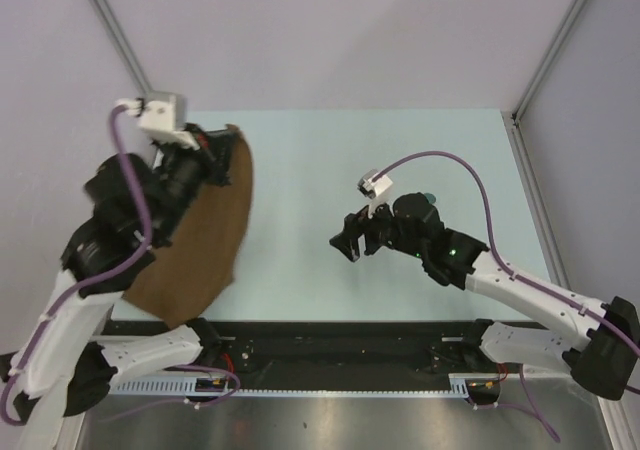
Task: Fold the napkin, place the utensils inside, and roll it up
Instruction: Flatten the napkin out
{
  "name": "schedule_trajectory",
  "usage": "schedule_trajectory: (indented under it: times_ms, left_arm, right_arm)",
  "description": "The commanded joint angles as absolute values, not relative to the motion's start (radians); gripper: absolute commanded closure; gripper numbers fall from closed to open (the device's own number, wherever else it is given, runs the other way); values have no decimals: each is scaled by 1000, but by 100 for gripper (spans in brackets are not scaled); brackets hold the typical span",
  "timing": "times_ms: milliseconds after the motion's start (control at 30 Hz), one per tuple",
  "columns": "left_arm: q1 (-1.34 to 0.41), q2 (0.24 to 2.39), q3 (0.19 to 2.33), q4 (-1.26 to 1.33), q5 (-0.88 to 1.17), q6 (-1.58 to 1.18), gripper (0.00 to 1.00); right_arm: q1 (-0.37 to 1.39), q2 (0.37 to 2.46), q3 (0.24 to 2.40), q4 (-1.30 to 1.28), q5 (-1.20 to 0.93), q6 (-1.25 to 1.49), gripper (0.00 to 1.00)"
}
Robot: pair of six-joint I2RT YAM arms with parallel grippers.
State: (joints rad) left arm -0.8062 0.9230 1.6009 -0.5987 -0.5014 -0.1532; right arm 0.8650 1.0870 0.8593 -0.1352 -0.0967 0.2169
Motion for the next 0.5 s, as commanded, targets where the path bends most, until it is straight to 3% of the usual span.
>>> schedule_trajectory:
  times_ms: [0,300,467]
  left_arm:
    - [-804,1011,1612,-465,-307,-184,100]
    - [-715,1026,1398,-454,-443,-176,100]
    - [-595,1022,1174,-443,-305,-210,100]
  right_arm:
    - [876,1002,867,35,-124,183,20]
    - [827,1028,766,55,-113,114,12]
    - [798,1120,691,34,-175,115,14]
